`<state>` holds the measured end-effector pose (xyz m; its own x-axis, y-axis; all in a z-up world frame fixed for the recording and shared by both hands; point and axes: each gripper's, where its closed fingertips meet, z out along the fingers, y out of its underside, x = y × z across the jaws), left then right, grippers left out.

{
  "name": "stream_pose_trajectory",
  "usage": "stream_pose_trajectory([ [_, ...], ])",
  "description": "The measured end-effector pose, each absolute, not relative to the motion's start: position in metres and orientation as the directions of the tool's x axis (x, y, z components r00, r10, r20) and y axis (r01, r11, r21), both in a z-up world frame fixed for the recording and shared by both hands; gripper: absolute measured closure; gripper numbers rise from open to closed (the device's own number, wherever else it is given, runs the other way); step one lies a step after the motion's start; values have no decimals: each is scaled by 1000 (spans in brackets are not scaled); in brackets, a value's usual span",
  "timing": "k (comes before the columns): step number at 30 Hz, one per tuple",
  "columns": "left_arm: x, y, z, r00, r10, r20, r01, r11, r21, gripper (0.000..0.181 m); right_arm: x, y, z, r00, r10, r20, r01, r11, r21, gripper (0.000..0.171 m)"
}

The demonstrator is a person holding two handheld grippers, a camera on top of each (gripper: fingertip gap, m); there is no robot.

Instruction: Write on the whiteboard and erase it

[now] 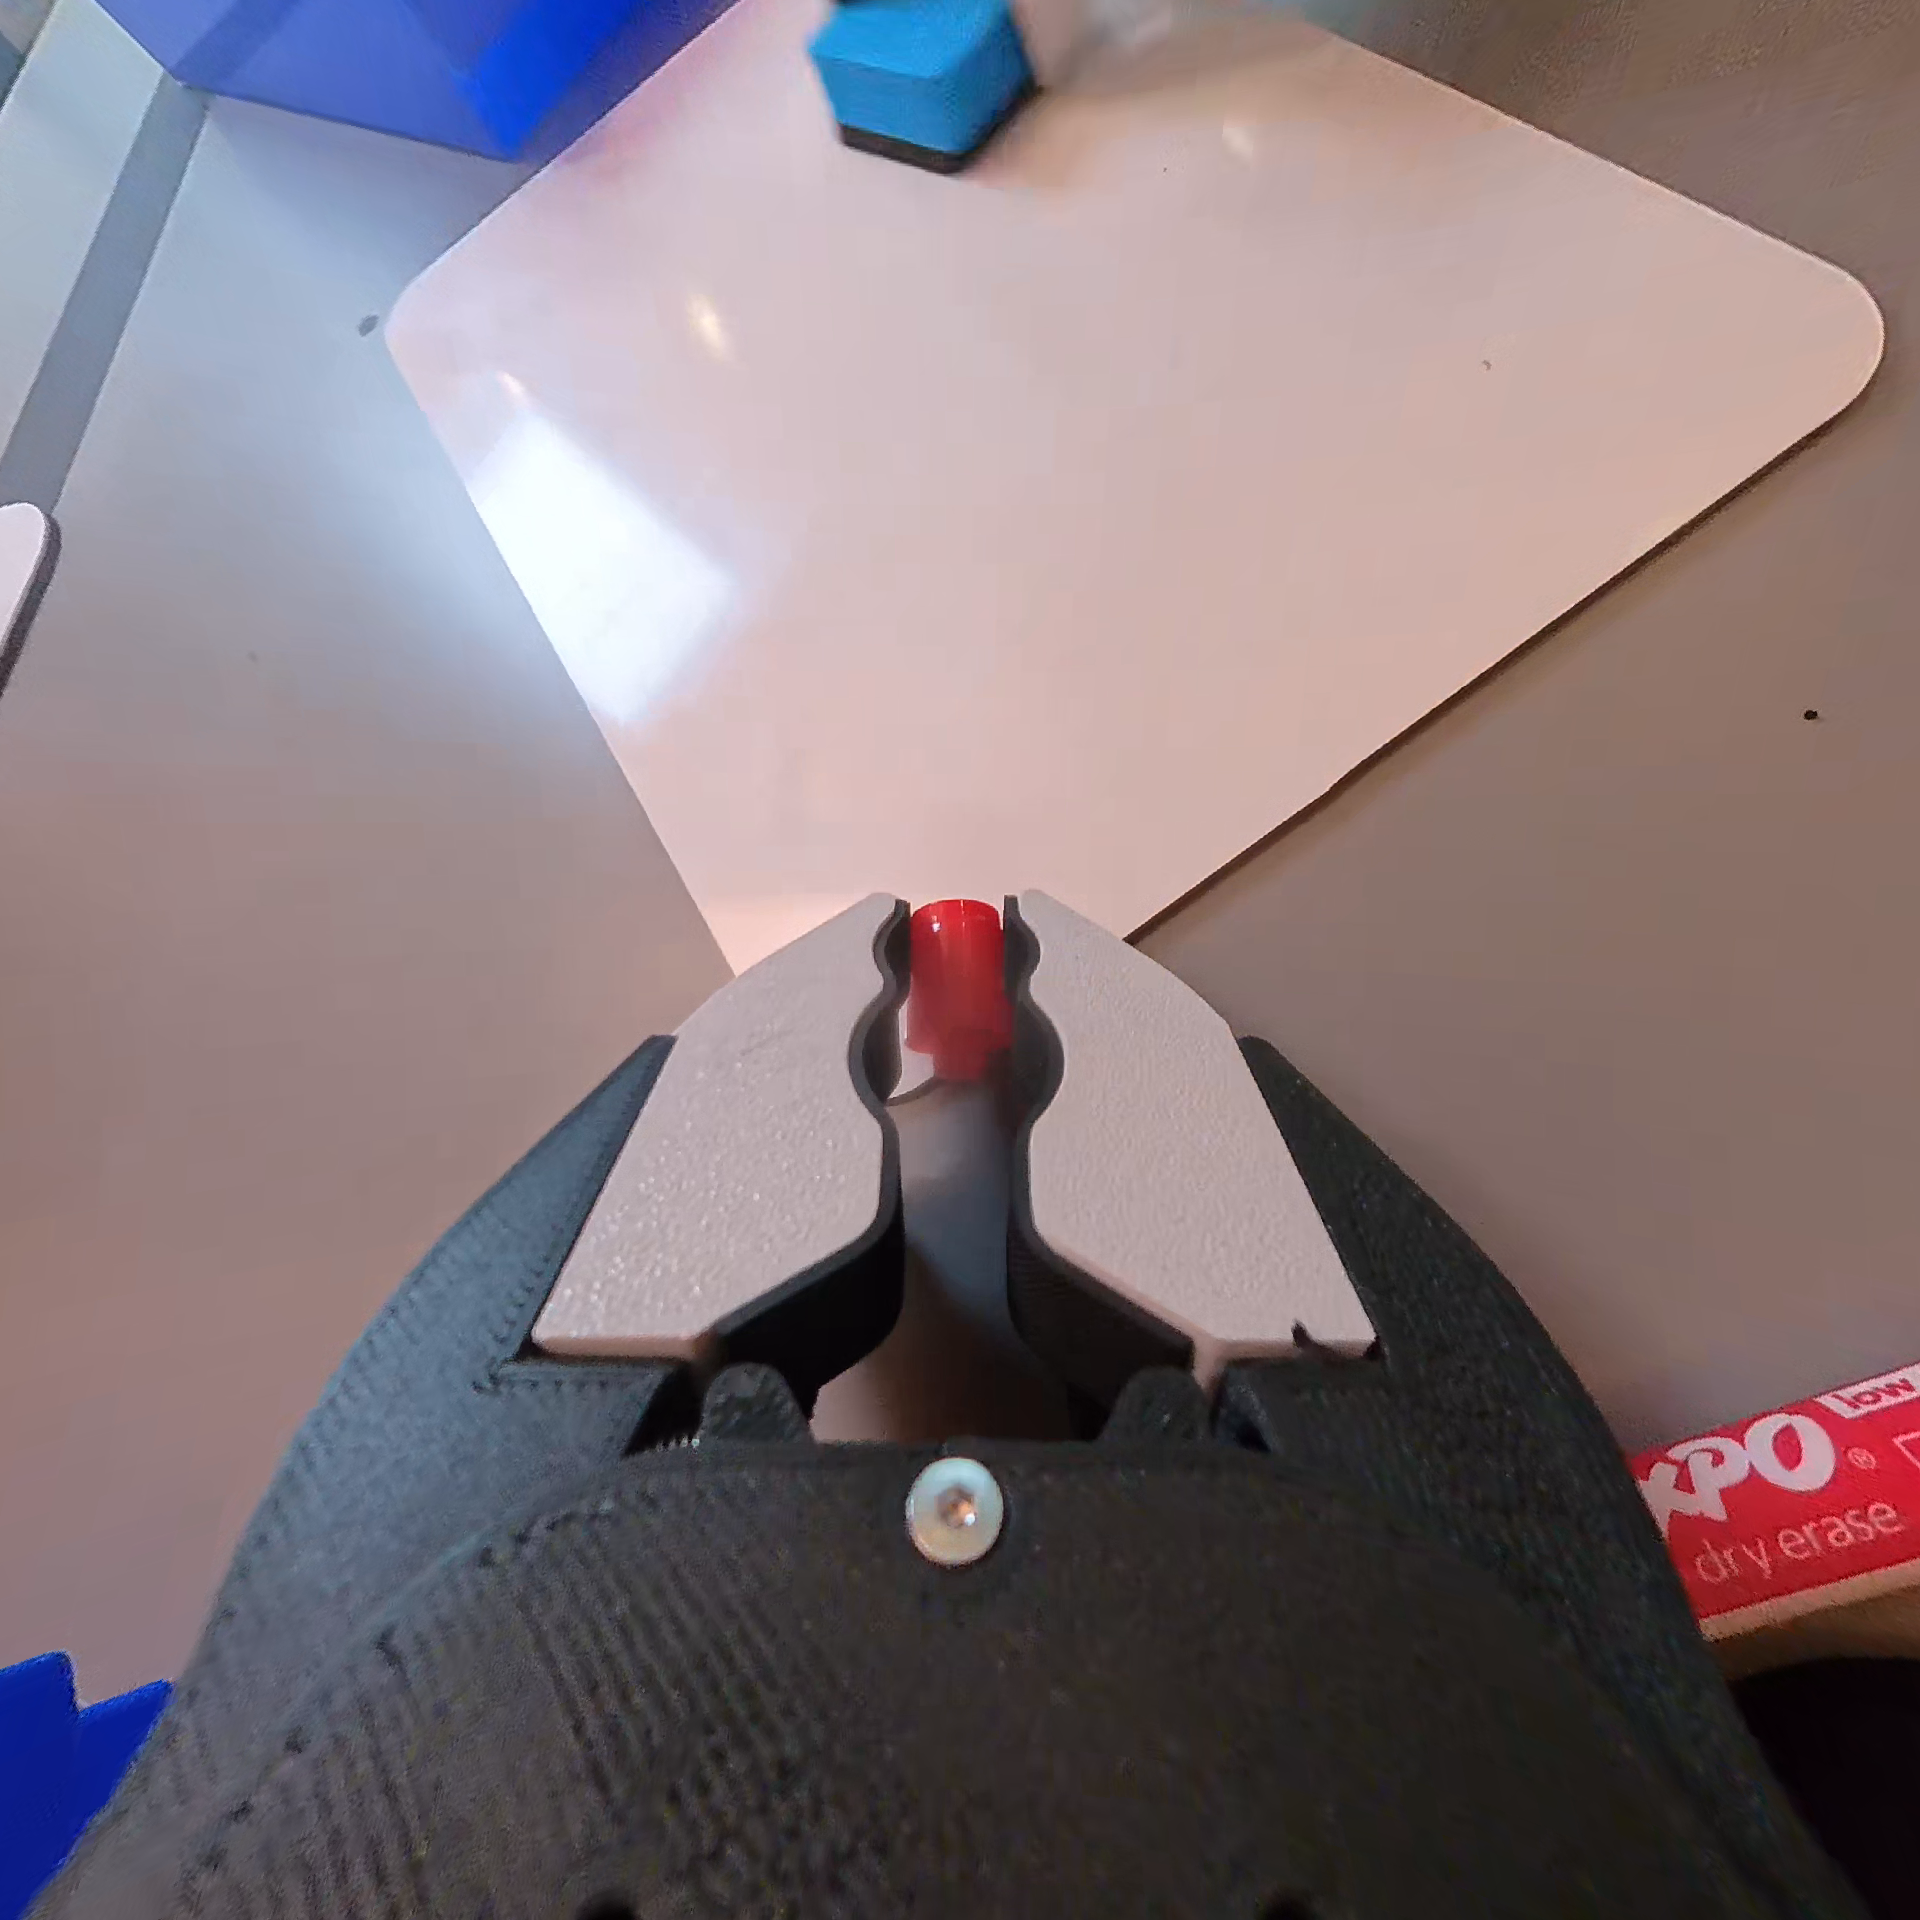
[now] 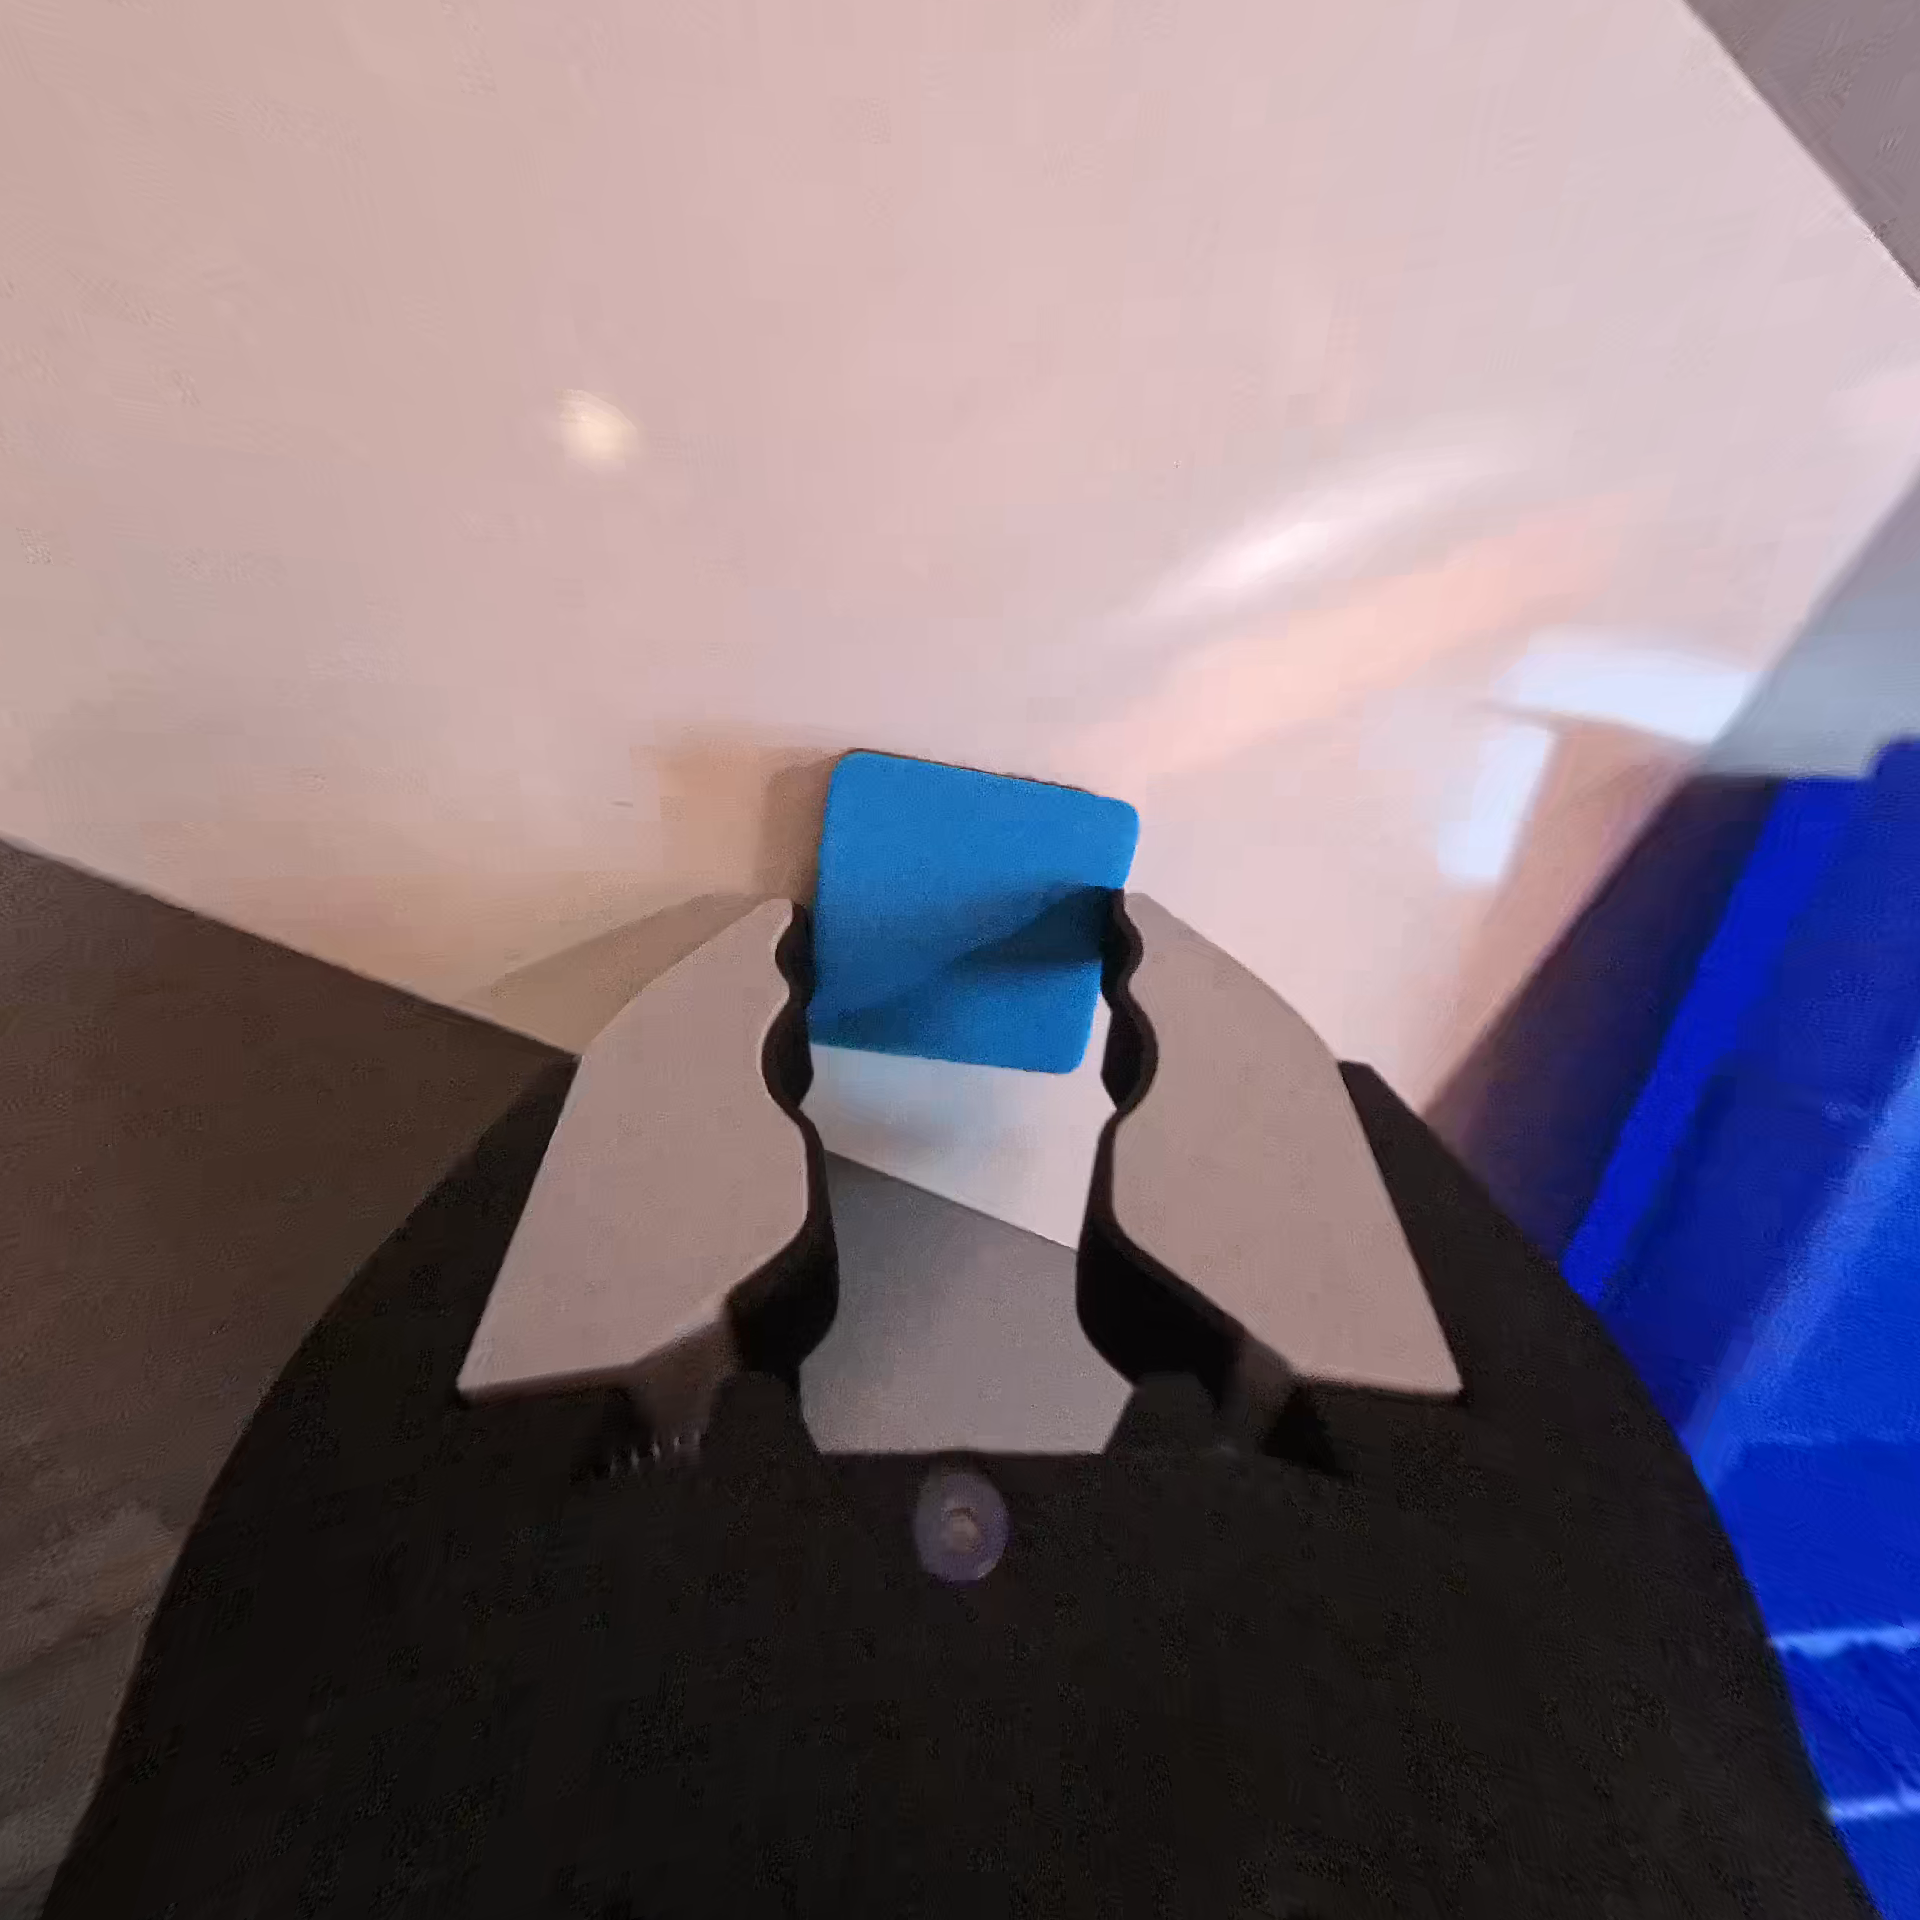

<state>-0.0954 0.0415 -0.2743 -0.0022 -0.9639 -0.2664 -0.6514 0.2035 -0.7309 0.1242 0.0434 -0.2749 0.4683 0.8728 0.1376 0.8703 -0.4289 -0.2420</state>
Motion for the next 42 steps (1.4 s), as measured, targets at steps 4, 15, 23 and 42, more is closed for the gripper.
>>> stream_pose_trajectory([
  [4, -96, 41, -274, -1, -961, -276, -656, 209, -726, 164, 145, 79, -275, 582, 804, 123, 801, -540, -259, 117],
  [15, -96, 42, -274, -3, -958, -288, -654, 220, -724, 164, 6, 58, -275, 223, 965, 135, 942, -178, -285, 117],
  [23, -95, 43, -274, -1, -960, -281, -651, 214, -729, 164, 95, 69, -275, 463, 878, 123, 872, -426, -240, 117],
  [42, -95, 42, -274, -19, -955, -296, -647, 237, -724, 164, 38, 130, -275, 450, 885, 117, 861, -395, -321, 116],
])
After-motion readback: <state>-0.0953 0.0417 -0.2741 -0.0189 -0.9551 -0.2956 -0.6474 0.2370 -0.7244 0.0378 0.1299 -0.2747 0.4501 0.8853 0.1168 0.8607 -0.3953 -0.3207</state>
